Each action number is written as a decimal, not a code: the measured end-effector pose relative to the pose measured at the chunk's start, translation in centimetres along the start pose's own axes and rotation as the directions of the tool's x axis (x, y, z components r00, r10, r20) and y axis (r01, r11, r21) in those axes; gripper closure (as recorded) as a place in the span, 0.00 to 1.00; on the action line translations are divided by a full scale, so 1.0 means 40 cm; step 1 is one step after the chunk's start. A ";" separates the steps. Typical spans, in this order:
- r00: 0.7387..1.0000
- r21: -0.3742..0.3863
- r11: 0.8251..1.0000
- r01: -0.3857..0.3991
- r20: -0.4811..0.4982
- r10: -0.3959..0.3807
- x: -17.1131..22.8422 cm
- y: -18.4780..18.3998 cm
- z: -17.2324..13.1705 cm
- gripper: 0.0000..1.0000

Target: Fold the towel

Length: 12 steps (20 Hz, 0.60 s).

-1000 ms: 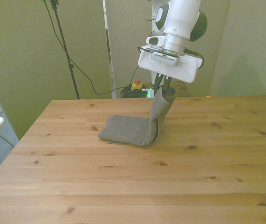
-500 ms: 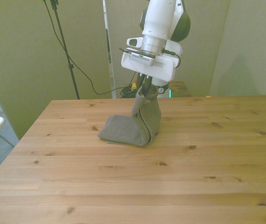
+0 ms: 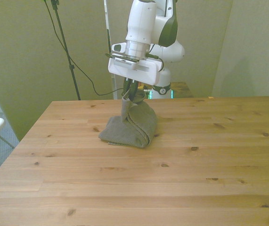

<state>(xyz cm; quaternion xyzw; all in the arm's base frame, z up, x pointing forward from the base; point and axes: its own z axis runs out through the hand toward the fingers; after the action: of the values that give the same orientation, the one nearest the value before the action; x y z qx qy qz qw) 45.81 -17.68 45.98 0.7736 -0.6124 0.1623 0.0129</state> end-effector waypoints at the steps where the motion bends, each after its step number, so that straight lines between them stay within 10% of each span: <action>1: 1.000 0.008 1.000 0.017 0.014 -0.017 0.004 0.004 0.006 0.00; 12: 0.996 0.003 0.998 0.070 0.048 -0.071 0.027 0.032 0.020 0.00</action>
<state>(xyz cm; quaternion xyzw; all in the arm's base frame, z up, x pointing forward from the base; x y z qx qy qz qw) 44.99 -19.21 45.29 0.7984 -0.5847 0.1437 0.0033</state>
